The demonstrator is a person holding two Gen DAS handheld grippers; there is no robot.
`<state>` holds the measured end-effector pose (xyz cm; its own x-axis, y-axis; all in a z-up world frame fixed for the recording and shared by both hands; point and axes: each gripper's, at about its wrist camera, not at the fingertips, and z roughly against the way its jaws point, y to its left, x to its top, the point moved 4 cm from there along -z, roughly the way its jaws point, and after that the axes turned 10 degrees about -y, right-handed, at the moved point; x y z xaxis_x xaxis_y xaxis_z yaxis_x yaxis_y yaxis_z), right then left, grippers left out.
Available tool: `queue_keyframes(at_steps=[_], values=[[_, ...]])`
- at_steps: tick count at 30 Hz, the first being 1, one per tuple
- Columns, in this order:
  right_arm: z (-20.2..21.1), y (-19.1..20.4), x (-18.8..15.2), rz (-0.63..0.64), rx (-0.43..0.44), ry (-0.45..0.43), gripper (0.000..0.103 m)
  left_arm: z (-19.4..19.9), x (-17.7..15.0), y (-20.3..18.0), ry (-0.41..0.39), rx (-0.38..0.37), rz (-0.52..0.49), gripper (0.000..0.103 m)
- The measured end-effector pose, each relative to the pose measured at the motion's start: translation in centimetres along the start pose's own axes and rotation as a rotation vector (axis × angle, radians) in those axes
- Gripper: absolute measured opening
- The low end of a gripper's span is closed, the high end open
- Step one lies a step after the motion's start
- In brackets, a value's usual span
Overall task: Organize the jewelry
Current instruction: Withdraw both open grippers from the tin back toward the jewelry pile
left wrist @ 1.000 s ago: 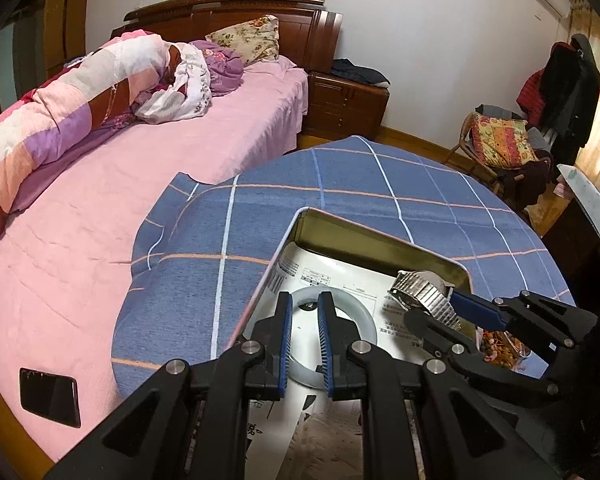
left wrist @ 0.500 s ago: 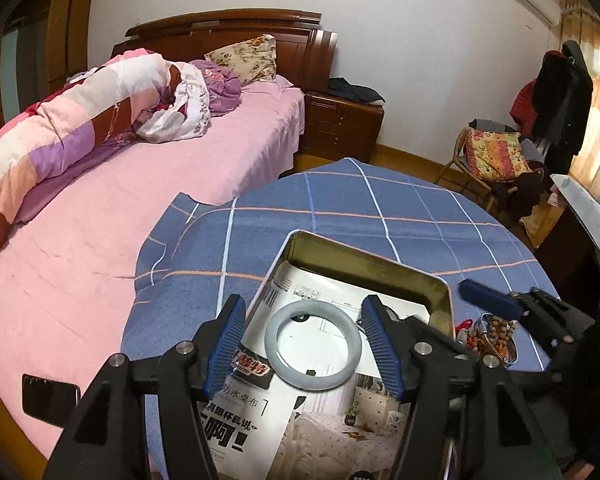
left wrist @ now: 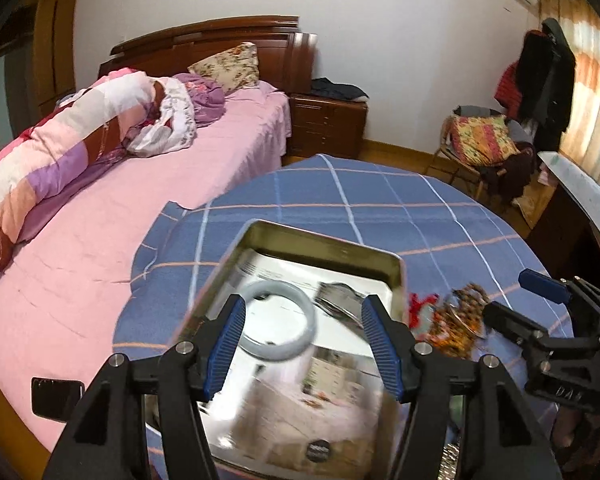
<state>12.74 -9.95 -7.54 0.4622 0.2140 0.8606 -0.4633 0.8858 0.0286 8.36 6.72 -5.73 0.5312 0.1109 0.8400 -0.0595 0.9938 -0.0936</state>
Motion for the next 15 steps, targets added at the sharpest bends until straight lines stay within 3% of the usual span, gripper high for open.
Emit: queue_keyframes(at_steps=[9,15], values=[[2.7,-4.0,-3.2,-0.035,-0.064,0.024,0.082,1.2,-0.9,-4.3,0.011,-0.036,-0.085,0.061],[3.3,-4.9,-5.2,-0.051,-0.067,0.038,0.082,2.7,-2.9,-6.6,0.023,-0.044,-0.201,0.061]])
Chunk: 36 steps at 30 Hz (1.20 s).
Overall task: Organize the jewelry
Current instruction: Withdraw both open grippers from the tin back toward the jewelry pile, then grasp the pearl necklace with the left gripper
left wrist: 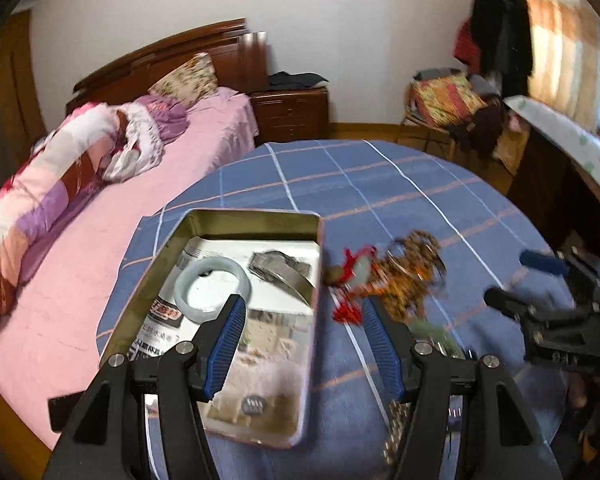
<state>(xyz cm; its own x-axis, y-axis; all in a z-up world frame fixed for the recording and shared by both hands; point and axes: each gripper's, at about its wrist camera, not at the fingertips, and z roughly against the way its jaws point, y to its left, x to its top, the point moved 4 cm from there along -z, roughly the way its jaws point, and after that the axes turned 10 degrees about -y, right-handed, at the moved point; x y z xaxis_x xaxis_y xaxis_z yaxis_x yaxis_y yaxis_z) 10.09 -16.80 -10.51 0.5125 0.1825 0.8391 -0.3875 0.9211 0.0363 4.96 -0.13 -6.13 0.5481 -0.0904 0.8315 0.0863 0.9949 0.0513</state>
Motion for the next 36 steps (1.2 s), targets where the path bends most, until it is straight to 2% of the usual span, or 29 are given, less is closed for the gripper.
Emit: queue_keyframes(at_steps=[10,16,18,27,36], values=[[1.2,0.5,-2.6,-0.009,0.006,0.017,0.082,1.6,-2.9,-2.5,0.031,-0.066,-0.028,0.061],[3.1,0.9,-4.1,-0.017,-0.03,0.023,0.082,2.3,-3.9,-3.1,0.042,-0.103,-0.018,0.061],[3.7,1.1,-4.5,-0.01,-0.035,0.021,0.086,2.1,-4.4,-3.4,0.058,-0.124,-0.016,0.061],[4.0,1.8,-4.3,0.013,-0.066,-0.006,0.088,2.6,-4.8,-4.8,0.051,-0.151,-0.052,0.061],[4.0,2.6,-4.8,0.028,-0.076,0.008,0.088,1.9,-5.4,-5.5,0.094,-0.184,-0.067,0.061]])
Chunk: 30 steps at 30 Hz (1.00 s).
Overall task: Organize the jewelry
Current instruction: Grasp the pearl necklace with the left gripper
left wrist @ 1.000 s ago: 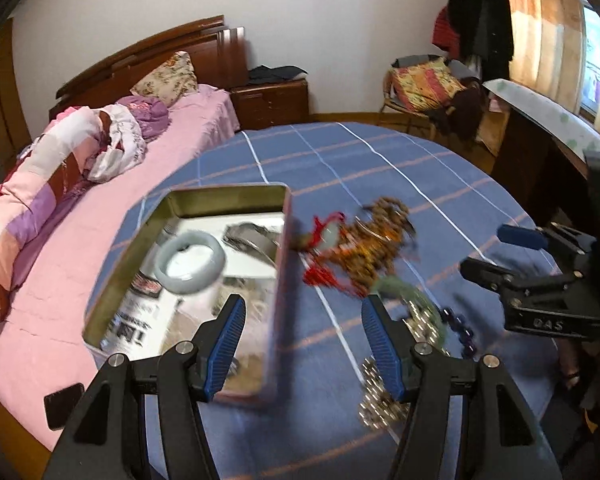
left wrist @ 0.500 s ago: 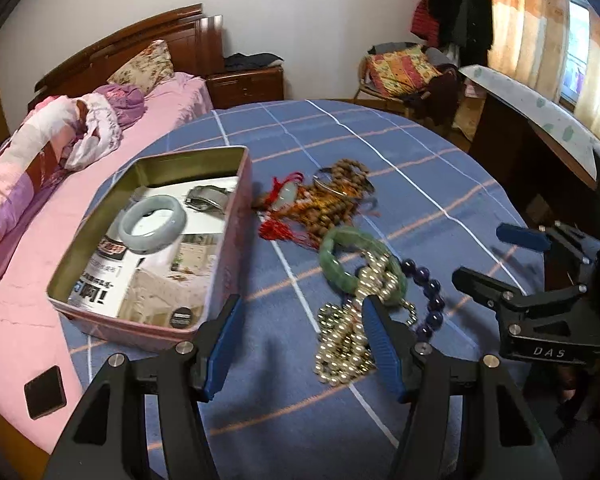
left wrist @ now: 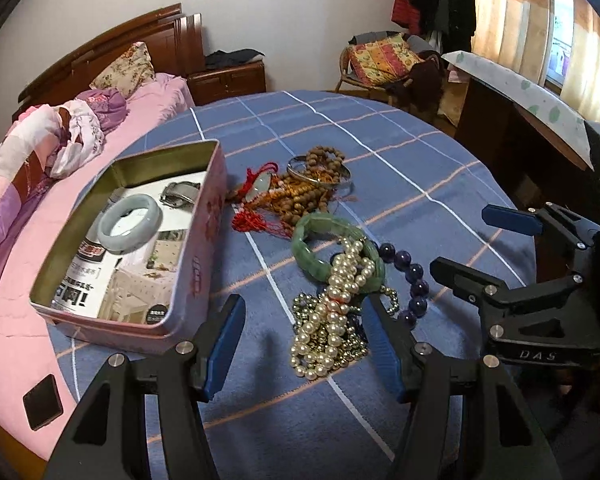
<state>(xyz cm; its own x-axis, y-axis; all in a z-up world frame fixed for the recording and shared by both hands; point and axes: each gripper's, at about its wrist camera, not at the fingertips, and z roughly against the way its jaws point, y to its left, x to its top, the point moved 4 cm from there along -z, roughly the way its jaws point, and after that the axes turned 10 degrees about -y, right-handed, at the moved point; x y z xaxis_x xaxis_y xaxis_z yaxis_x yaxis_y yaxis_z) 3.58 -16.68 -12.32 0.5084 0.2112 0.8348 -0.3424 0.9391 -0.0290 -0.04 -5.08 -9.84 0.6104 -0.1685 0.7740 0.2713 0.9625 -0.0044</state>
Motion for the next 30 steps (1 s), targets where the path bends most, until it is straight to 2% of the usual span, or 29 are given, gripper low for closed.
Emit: queue_keyframes(at_steps=[3,4,5,6,7,9,10,14,21,22,25,30], values=[[-0.1,0.3,-0.2,0.01,0.0,0.008,0.088,-0.6,-0.3,0.0,0.029,-0.03,0.009,0.061],[-0.2,0.3,-0.2,0.008,0.001,0.009,0.088,-0.9,-0.5,0.0,0.045,-0.039,0.019,0.058],[-0.2,0.1,-0.3,0.003,0.001,0.01,0.088,-1.2,-0.7,0.1,0.057,-0.054,0.028,0.043],[-0.1,0.1,-0.2,0.0,0.001,0.01,0.088,-1.5,-0.9,0.1,0.077,-0.076,0.039,0.035],[-0.1,0.0,-0.2,-0.004,0.001,0.009,0.088,-1.8,-1.1,0.1,0.092,-0.09,0.046,0.027],[-0.2,0.0,-0.2,-0.007,0.002,0.011,0.088,-1.5,-1.1,0.1,0.084,-0.104,0.052,0.019],[-0.2,-0.1,-0.2,-0.008,0.002,0.011,0.088,-1.2,-0.9,0.1,0.072,-0.108,0.054,0.012],[-0.1,-0.1,-0.2,-0.013,0.004,0.006,0.088,0.6,0.0,-0.1,0.002,-0.116,0.035,0.012],[0.2,0.0,0.5,-0.022,0.028,-0.014,0.088,2.4,2.0,0.8,-0.063,-0.118,0.05,0.012],[0.1,0.0,0.7,-0.021,0.029,-0.017,0.088,2.5,2.3,0.9,-0.077,-0.115,0.048,0.0],[-0.1,0.1,0.9,-0.022,0.036,-0.015,0.088,3.2,3.2,0.9,-0.113,-0.119,0.038,0.0],[-0.4,0.6,0.9,-0.006,0.044,-0.011,0.088,2.5,3.3,0.8,-0.098,-0.134,0.03,0.0]])
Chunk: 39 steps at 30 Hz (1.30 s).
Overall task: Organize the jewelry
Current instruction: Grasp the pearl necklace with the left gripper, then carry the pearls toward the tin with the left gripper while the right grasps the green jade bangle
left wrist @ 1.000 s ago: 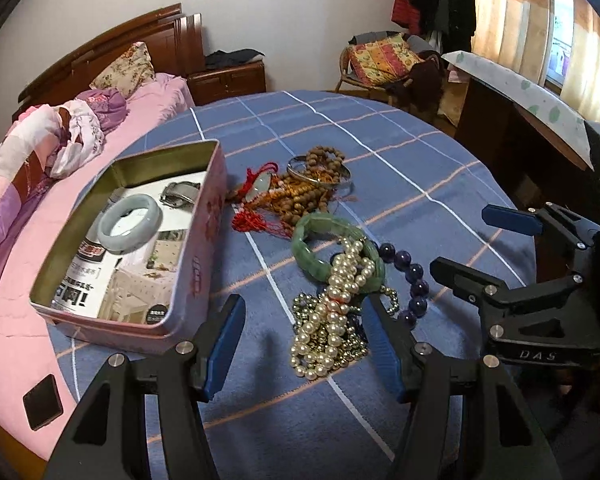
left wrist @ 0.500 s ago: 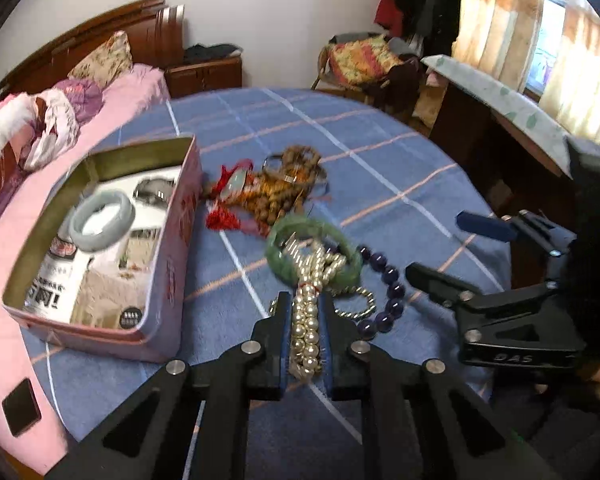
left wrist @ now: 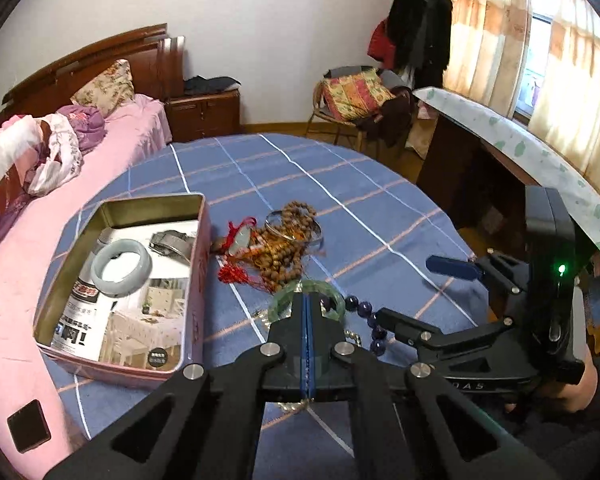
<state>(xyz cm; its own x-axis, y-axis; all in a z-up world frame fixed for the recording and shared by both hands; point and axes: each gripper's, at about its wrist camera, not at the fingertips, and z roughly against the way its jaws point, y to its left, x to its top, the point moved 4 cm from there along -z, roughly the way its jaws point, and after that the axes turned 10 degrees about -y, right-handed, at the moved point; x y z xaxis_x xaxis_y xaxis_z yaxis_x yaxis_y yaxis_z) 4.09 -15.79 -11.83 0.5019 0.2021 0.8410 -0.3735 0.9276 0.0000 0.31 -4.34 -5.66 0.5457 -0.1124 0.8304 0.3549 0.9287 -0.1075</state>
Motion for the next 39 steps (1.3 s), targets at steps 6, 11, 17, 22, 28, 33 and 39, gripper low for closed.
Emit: queue_keyframes(at_steps=[6,11,17,22,28,33,39], values=[[0.0,0.0,-0.1,-0.011,-0.002,0.003,0.088,-1.8,-1.9,0.1,0.089,0.002,0.021,0.031],[0.0,0.1,-0.3,-0.008,0.0,0.008,0.088,-2.0,-2.5,0.4,0.089,0.027,0.038,0.066],[-0.2,0.1,-0.4,0.002,0.002,0.01,0.088,-3.3,-3.3,1.1,0.131,0.046,0.051,0.06],[-0.3,0.2,-0.6,0.005,0.003,0.016,0.088,-4.7,-4.1,1.6,0.187,0.039,0.07,0.017],[-0.2,-0.1,-0.3,-0.002,0.012,0.009,0.088,-1.8,-1.7,1.3,0.08,0.028,0.057,0.013],[-0.3,0.5,0.8,0.007,0.057,0.008,0.088,0.7,1.1,1.8,-0.011,0.047,0.052,0.013],[-1.7,4.4,2.6,0.119,0.166,0.037,0.088,0.8,2.8,4.3,-0.038,0.116,0.086,0.013]])
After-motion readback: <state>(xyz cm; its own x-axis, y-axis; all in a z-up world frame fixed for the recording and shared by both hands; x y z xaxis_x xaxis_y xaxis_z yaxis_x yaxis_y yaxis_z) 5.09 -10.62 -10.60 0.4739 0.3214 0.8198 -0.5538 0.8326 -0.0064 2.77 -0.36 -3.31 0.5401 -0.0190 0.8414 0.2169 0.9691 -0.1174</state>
